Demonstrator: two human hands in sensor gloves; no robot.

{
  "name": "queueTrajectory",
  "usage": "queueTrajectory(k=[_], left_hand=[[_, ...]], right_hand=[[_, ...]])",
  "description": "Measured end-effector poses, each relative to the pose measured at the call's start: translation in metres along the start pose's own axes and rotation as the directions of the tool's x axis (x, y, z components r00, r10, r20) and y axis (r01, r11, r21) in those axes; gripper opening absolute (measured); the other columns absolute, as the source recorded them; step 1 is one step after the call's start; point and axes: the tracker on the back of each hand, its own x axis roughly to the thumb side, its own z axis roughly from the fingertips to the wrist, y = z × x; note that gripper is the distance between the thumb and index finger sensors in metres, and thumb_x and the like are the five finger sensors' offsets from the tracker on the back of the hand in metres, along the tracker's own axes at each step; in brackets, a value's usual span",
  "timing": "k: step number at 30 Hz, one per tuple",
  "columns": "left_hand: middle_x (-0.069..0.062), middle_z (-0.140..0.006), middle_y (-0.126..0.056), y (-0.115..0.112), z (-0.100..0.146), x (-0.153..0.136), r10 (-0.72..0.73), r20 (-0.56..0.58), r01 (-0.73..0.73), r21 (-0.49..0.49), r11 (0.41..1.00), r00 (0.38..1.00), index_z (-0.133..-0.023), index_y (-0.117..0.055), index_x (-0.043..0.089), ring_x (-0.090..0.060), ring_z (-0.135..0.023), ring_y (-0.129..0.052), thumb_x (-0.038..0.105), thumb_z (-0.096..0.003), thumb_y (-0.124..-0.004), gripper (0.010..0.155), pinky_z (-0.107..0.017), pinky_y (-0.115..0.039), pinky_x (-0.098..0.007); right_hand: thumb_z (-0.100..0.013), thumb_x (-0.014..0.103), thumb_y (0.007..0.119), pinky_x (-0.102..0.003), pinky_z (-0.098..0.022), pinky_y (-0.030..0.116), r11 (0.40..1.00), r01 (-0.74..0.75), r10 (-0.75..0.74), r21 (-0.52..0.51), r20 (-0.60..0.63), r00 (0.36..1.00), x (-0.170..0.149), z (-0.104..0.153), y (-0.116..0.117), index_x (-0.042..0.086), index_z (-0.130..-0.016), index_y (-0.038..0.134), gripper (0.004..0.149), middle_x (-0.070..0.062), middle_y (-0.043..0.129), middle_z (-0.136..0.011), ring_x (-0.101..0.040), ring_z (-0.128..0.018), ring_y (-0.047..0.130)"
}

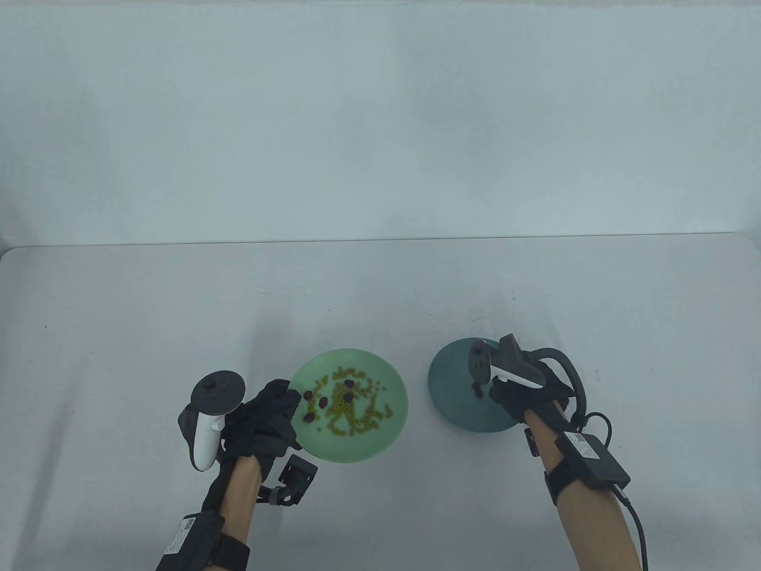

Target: Pick cranberries with hand pinch into plate

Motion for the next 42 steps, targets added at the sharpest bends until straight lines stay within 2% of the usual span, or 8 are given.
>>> queueTrajectory(k=[9, 19, 25, 30, 36, 42], left_hand=[[-0.014, -0.078, -0.090, 0.000, 0.000, 0.000, 0.003, -0.001, -0.003, 0.003, 1.000, 1.000, -0.102, -0.062, 0.002, -0.022, -0.044, -0.110, 0.025, -0.0599, -0.067, 0.048, -0.034, -0.096, -0.029], [-0.014, -0.078, -0.090, 0.000, 0.000, 0.000, 0.004, 0.002, -0.004, -0.001, 1.000, 1.000, -0.102, -0.062, 0.002, -0.022, -0.045, -0.110, 0.025, -0.0600, -0.067, 0.048, -0.034, -0.096, -0.029], [-0.014, -0.078, -0.090, -0.001, 0.000, 0.000, 0.001, 0.006, -0.001, -0.006, 1.000, 1.000, -0.102, -0.063, 0.002, -0.022, -0.044, -0.110, 0.025, -0.0599, -0.067, 0.048, -0.034, -0.096, -0.029], [-0.014, -0.078, -0.090, -0.001, 0.000, 0.000, 0.003, 0.007, -0.003, -0.006, 1.000, 1.000, -0.102, -0.063, 0.002, -0.022, -0.044, -0.110, 0.025, -0.0599, -0.067, 0.048, -0.034, -0.096, -0.029], [-0.014, -0.078, -0.090, -0.001, 0.000, 0.000, 0.010, 0.006, -0.010, -0.005, 1.000, 1.000, -0.102, -0.062, 0.002, -0.022, -0.044, -0.110, 0.025, -0.0599, -0.067, 0.048, -0.034, -0.096, -0.029], [-0.014, -0.078, -0.090, -0.001, 0.000, 0.000, 0.011, 0.004, -0.011, -0.003, 1.000, 1.000, -0.102, -0.062, 0.002, -0.022, -0.045, -0.110, 0.025, -0.0600, -0.067, 0.048, -0.034, -0.096, -0.029]], right_hand=[[-0.052, 0.047, 0.076, -0.034, -0.037, 0.087, 0.999, 0.021, -0.021, -0.041, -0.014, 1.000, -0.008, 0.010, -0.021, 0.018, -0.089, 0.084, 0.048, 0.014, 0.091, -0.041, -0.006, -0.032, 0.094], [-0.053, 0.048, 0.075, -0.034, -0.037, 0.087, 0.981, -0.004, 0.016, -0.193, 0.061, 0.998, 0.000, 0.053, -0.086, 0.019, -0.089, 0.084, 0.048, 0.014, 0.091, -0.042, -0.005, -0.033, 0.095], [-0.053, 0.048, 0.075, -0.034, -0.037, 0.087, 0.949, -0.042, 0.091, -0.311, 0.145, 0.985, 0.031, 0.083, -0.127, 0.019, -0.090, 0.084, 0.048, 0.014, 0.091, -0.043, -0.005, -0.033, 0.095], [-0.053, 0.048, 0.074, -0.034, -0.037, 0.087, 0.928, -0.052, 0.143, -0.370, 0.223, 0.964, 0.065, 0.097, -0.147, 0.019, -0.090, 0.083, 0.048, 0.014, 0.092, -0.043, -0.005, -0.034, 0.095], [-0.053, 0.049, 0.074, -0.034, -0.038, 0.087, 0.916, -0.038, 0.179, -0.400, 0.320, 0.930, 0.107, 0.105, -0.155, 0.020, -0.092, 0.082, 0.049, 0.014, 0.092, -0.045, -0.006, -0.035, 0.095], [-0.054, 0.048, 0.073, -0.034, -0.039, 0.087, 0.920, -0.020, 0.184, -0.392, 0.384, 0.905, 0.134, 0.105, -0.153, 0.023, -0.095, 0.079, 0.048, 0.014, 0.092, -0.046, -0.006, -0.036, 0.096]])
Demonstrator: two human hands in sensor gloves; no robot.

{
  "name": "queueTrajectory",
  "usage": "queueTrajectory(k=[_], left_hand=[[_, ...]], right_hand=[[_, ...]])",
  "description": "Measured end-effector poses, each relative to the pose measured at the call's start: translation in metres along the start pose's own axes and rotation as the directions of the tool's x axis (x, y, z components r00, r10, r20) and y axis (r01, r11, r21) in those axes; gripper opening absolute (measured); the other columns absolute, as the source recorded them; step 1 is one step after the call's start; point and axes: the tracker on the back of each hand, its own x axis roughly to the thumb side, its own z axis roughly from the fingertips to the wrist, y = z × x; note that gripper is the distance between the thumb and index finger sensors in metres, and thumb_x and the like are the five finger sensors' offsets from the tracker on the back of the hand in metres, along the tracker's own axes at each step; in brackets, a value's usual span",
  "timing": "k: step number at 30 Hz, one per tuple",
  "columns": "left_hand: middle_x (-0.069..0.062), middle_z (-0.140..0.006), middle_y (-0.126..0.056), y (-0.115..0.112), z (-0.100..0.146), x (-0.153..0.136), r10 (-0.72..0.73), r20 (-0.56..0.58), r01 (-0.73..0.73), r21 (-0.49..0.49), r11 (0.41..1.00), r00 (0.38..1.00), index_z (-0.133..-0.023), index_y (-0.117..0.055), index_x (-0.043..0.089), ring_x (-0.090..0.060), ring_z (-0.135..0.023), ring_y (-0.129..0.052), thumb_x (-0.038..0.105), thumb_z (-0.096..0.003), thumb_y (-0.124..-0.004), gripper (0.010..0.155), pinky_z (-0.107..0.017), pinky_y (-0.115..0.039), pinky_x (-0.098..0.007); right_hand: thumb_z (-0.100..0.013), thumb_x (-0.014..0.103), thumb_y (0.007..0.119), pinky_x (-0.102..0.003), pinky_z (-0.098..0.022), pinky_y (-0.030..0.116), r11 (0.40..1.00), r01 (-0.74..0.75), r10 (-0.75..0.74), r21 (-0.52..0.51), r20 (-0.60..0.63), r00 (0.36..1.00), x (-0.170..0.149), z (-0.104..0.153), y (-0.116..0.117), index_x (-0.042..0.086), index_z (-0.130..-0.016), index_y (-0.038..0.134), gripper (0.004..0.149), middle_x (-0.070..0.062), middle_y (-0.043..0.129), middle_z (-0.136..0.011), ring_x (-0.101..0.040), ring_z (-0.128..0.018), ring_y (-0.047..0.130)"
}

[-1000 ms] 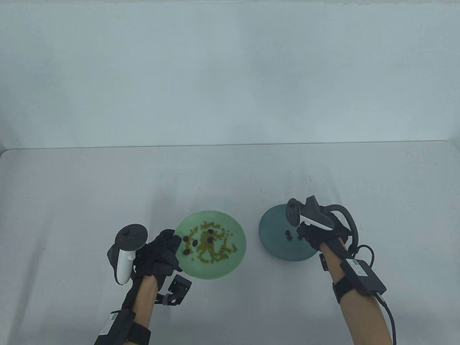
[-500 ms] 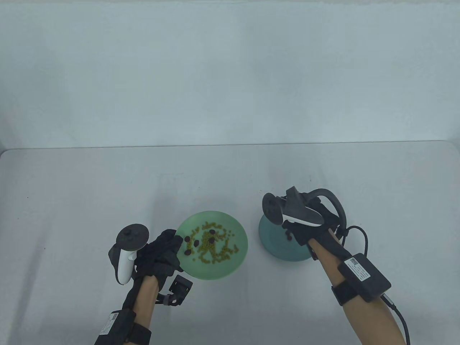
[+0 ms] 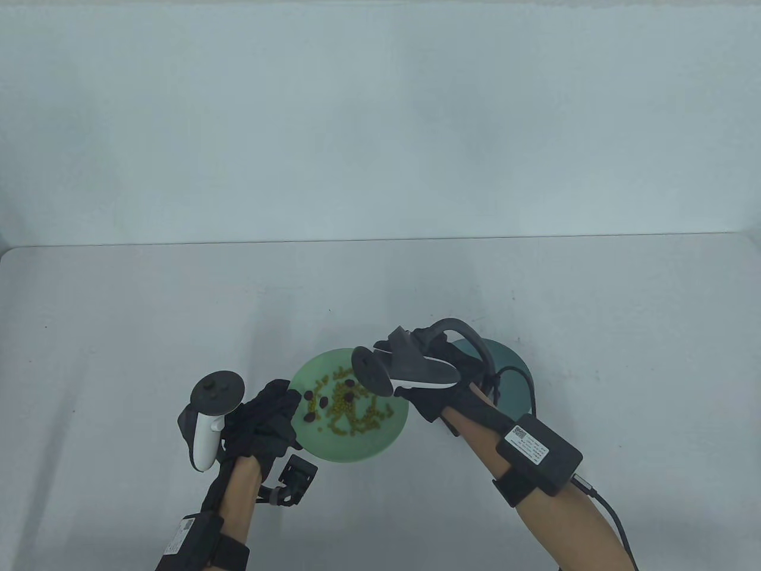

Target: Pick cranberries with hand pinch into plate

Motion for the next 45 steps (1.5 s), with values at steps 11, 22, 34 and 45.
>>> queueTrajectory(k=[11, 22, 34, 45], left_hand=[[-0.014, -0.078, -0.090, 0.001, 0.000, 0.000, 0.008, -0.001, -0.008, 0.000, 1.000, 1.000, -0.102, -0.062, 0.002, -0.022, -0.045, -0.110, 0.025, -0.0600, -0.067, 0.048, -0.034, -0.096, -0.029], [-0.014, -0.078, -0.090, 0.001, -0.001, 0.000, 0.007, 0.000, -0.007, -0.002, 1.000, 1.000, -0.102, -0.062, 0.002, -0.022, -0.044, -0.110, 0.025, -0.0599, -0.067, 0.048, -0.034, -0.096, -0.029], [-0.014, -0.078, -0.090, 0.001, -0.001, 0.000, 0.007, -0.003, -0.007, -0.002, 1.000, 1.000, -0.102, -0.062, 0.002, -0.022, -0.044, -0.110, 0.025, -0.0599, -0.067, 0.048, -0.034, -0.096, -0.029], [-0.015, -0.078, -0.090, 0.001, -0.001, 0.000, 0.008, -0.003, -0.008, -0.004, 1.000, 1.000, -0.101, -0.063, 0.002, -0.022, -0.044, -0.110, 0.025, -0.0599, -0.067, 0.048, -0.033, -0.096, -0.029]], right_hand=[[-0.056, 0.045, 0.071, -0.034, -0.039, 0.087, 0.997, 0.009, -0.017, 0.072, 0.108, 0.994, 0.038, -0.013, 0.023, 0.023, -0.099, 0.075, 0.048, 0.014, 0.092, -0.046, -0.006, -0.036, 0.096], [-0.057, 0.042, 0.071, -0.035, -0.039, 0.087, 0.993, -0.021, 0.005, 0.120, 0.133, 0.991, 0.049, -0.018, 0.034, 0.023, -0.100, 0.074, 0.048, 0.014, 0.092, -0.046, -0.006, -0.037, 0.096], [-0.055, 0.043, 0.073, -0.035, -0.040, 0.087, 0.993, 0.058, -0.070, 0.100, 0.118, 0.991, 0.038, -0.018, 0.021, 0.023, -0.095, 0.079, 0.045, 0.013, 0.092, -0.046, -0.006, -0.037, 0.096], [-0.054, 0.046, 0.075, -0.035, -0.040, 0.087, 0.993, 0.027, -0.039, 0.115, 0.109, 0.993, 0.043, -0.025, 0.032, 0.022, -0.090, 0.083, 0.044, 0.013, 0.092, -0.046, -0.006, -0.036, 0.096]])
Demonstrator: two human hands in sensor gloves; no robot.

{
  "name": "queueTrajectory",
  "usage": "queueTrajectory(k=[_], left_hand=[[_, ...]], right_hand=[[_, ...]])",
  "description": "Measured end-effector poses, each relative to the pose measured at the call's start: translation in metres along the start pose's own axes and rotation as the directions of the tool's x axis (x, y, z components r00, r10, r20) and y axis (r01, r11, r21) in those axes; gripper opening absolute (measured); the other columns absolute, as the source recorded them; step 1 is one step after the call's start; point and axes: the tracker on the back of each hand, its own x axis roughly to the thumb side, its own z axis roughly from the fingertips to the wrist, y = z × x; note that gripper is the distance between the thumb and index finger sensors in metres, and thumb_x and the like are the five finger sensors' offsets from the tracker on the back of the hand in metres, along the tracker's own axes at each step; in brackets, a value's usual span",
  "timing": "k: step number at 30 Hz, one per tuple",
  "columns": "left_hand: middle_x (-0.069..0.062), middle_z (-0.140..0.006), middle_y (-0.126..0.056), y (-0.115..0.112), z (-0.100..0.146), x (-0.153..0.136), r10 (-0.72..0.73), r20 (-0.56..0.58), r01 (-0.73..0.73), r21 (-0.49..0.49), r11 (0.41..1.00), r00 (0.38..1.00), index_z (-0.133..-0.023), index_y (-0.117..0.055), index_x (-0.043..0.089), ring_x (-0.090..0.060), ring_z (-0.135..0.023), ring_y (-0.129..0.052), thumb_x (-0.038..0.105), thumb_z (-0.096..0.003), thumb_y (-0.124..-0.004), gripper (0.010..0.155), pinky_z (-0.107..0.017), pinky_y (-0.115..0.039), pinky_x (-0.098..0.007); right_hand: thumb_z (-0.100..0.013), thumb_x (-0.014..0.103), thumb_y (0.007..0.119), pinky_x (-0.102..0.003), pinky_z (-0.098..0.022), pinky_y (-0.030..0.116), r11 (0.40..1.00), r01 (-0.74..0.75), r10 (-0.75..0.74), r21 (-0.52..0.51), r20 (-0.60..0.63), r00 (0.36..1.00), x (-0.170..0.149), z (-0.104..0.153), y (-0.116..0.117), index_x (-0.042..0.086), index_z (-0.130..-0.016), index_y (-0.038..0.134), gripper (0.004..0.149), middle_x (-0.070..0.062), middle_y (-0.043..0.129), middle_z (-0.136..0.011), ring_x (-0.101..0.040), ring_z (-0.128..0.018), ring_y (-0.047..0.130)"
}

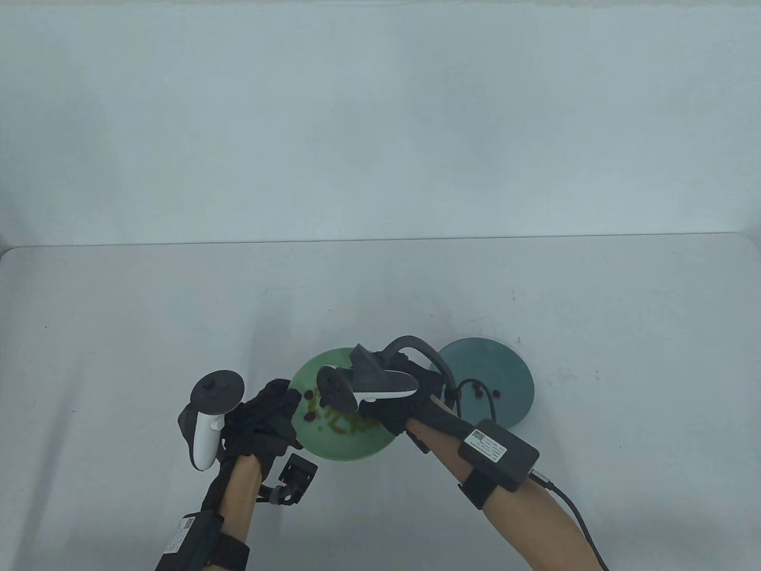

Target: Pick cranberries with hand pinch into plate

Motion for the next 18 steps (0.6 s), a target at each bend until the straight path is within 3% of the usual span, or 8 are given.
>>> queueTrajectory(k=[18], left_hand=[[-0.015, -0.078, -0.090, 0.0007, -0.0011, -0.0019, 0.043, -0.004, -0.043, -0.012, 0.999, 0.999, -0.101, -0.062, 0.001, -0.022, -0.043, -0.110, 0.024, -0.0598, -0.067, 0.048, -0.033, -0.097, -0.029]], right_hand=[[-0.053, 0.047, 0.074, -0.035, -0.039, 0.087, 0.999, -0.035, 0.035, -0.008, 0.023, 0.999, 0.0039, -0.0026, 0.0068, 0.023, -0.092, 0.081, 0.046, 0.014, 0.092, -0.045, -0.006, -0.036, 0.096]])
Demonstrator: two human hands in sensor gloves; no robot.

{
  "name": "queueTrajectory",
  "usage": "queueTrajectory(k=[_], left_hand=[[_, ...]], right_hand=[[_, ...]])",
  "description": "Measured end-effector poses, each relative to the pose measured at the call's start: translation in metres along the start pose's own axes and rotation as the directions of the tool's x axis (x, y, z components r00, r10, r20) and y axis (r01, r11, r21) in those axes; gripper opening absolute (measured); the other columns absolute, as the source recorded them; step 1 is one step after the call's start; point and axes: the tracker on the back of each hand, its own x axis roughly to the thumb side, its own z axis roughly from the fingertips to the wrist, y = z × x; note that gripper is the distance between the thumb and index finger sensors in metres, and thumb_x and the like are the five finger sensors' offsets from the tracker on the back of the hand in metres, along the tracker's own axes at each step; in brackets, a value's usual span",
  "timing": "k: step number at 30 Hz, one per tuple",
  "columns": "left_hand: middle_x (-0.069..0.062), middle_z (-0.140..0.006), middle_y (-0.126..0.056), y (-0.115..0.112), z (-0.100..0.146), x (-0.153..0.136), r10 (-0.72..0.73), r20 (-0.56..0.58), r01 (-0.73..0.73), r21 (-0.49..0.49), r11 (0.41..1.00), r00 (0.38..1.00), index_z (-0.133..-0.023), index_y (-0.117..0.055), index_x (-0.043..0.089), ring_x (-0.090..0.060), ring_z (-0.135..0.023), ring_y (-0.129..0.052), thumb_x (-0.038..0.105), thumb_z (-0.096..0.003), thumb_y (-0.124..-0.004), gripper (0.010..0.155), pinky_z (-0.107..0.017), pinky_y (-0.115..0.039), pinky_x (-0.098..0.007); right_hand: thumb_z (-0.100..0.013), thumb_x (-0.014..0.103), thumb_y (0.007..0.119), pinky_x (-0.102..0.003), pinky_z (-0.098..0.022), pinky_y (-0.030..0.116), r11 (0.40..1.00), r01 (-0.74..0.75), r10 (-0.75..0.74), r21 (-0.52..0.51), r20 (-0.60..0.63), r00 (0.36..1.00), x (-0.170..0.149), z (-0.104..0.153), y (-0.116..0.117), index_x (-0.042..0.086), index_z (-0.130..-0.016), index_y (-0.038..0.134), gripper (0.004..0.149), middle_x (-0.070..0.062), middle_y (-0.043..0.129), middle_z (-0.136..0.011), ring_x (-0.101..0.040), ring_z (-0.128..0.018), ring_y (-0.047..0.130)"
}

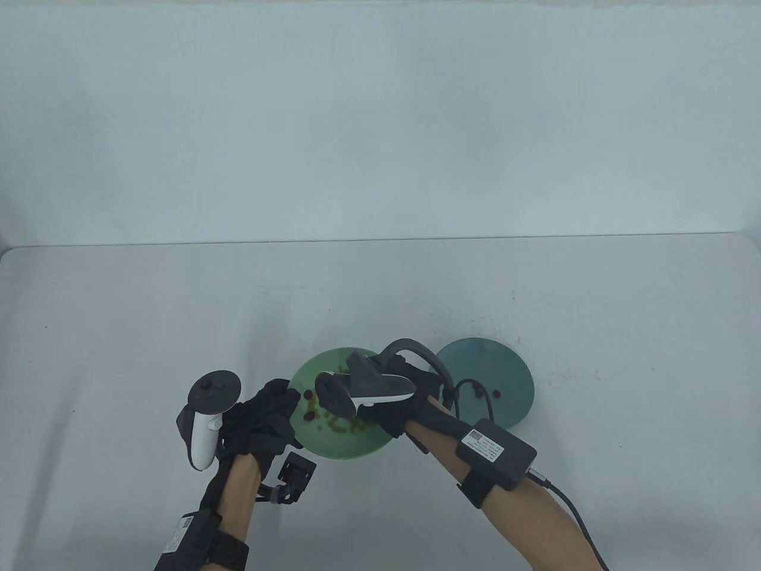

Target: Pick cranberries with hand pinch into plate

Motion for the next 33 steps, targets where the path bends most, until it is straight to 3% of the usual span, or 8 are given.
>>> queueTrajectory(k=[13, 23, 33], left_hand=[[-0.015, -0.078, -0.090, 0.0022, 0.0002, -0.0006, 0.000, 0.000, 0.000, 0.014, 1.000, 1.000, -0.101, -0.063, 0.002, -0.022, -0.043, -0.110, 0.024, -0.0597, -0.067, 0.048, -0.033, -0.097, -0.028], [-0.015, -0.078, -0.090, 0.0025, -0.0001, -0.0007, -0.010, 0.006, 0.010, 0.012, 1.000, 1.000, -0.101, -0.063, 0.002, -0.022, -0.043, -0.110, 0.025, -0.0597, -0.067, 0.047, -0.033, -0.097, -0.028], [-0.014, -0.077, -0.091, 0.0005, 0.0008, 0.0031, -0.096, 0.016, 0.096, 0.037, 0.995, 0.995, -0.101, -0.063, 0.002, -0.021, -0.043, -0.110, 0.025, -0.0597, -0.067, 0.047, -0.033, -0.097, -0.028]], right_hand=[[-0.053, 0.046, 0.074, -0.034, -0.040, 0.087, 0.998, -0.048, 0.049, -0.038, 0.037, 0.998, 0.0059, 0.0024, 0.0025, 0.022, -0.091, 0.081, 0.045, 0.014, 0.092, -0.044, -0.006, -0.035, 0.095], [-0.053, 0.046, 0.075, -0.034, -0.040, 0.087, 0.999, -0.042, 0.042, -0.012, 0.070, 0.997, 0.0083, 0.0003, 0.0024, 0.019, -0.090, 0.083, 0.046, 0.015, 0.092, -0.043, -0.005, -0.036, 0.095], [-0.053, 0.047, 0.075, -0.034, -0.040, 0.087, 1.000, 0.003, -0.002, -0.022, 0.054, 0.999, 0.0004, 0.0027, -0.0032, 0.020, -0.089, 0.083, 0.046, 0.015, 0.092, -0.043, -0.005, -0.035, 0.095]])
